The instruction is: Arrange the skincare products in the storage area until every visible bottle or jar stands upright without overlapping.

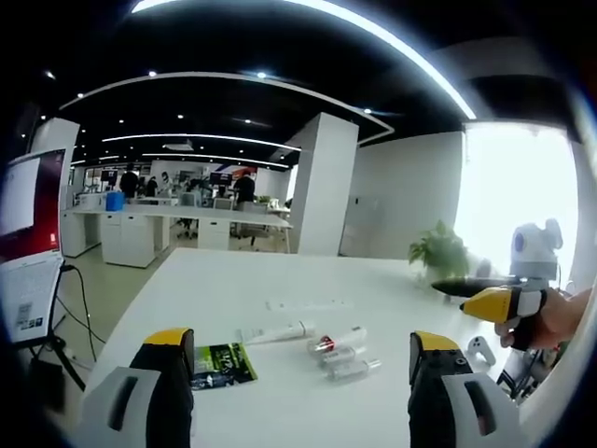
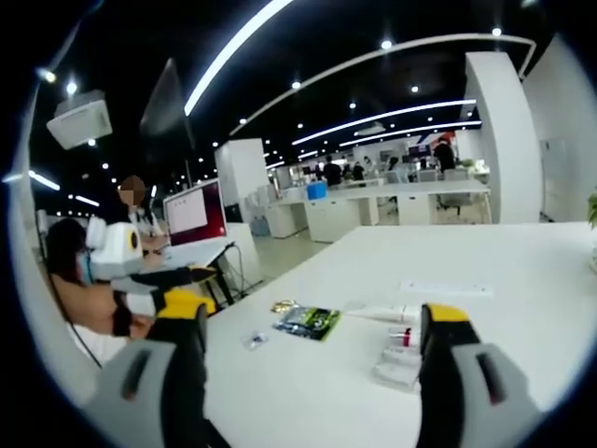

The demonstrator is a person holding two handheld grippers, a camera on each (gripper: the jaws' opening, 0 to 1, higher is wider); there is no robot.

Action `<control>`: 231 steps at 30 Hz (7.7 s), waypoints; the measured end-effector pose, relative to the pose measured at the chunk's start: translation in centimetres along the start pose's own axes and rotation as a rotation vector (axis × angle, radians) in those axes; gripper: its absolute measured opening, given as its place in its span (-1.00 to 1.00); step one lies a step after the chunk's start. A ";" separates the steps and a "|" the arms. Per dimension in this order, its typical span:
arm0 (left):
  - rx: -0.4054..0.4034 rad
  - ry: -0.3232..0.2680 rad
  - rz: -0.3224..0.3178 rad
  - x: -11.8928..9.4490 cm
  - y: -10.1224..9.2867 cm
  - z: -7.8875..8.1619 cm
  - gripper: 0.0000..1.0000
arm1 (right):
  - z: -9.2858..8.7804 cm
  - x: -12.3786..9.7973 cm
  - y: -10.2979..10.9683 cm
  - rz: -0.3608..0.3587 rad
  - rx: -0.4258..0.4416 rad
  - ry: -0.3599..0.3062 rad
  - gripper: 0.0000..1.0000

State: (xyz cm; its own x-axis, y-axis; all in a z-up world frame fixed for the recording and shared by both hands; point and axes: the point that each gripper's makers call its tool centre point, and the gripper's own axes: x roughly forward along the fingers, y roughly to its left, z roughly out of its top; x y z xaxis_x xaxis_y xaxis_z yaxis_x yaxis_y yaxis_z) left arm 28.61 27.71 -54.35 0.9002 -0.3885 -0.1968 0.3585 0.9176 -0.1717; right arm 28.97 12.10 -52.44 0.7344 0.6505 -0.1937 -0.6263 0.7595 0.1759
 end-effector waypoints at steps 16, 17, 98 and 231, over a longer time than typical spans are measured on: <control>0.024 -0.024 -0.013 0.1 0.0 0.5 0.99 | 0.9 -0.2 -1.0 -0.018 0.013 -0.036 1.00; 0.027 -0.028 -0.016 0.1 0.0 0.5 0.99 | 1.0 -0.2 -1.1 -0.017 0.014 -0.037 1.00; 0.028 0.028 0.008 -0.5 0.1 0.1 0.99 | 1.0 -0.2 -2.2 -0.013 0.044 -0.001 1.00; -0.057 0.223 0.083 0.8 11.7 -4.8 0.96 | -19.6 31.4 -17.8 0.370 -0.559 1.065 -0.29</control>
State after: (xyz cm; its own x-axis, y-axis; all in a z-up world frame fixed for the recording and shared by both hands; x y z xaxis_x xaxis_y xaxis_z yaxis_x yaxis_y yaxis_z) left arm 32.37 37.74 -61.11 0.8466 -0.3272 -0.4198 0.2657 0.9432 -0.1993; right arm 58.01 19.19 -80.57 0.0798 0.3110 -0.9471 -0.9653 0.2609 0.0043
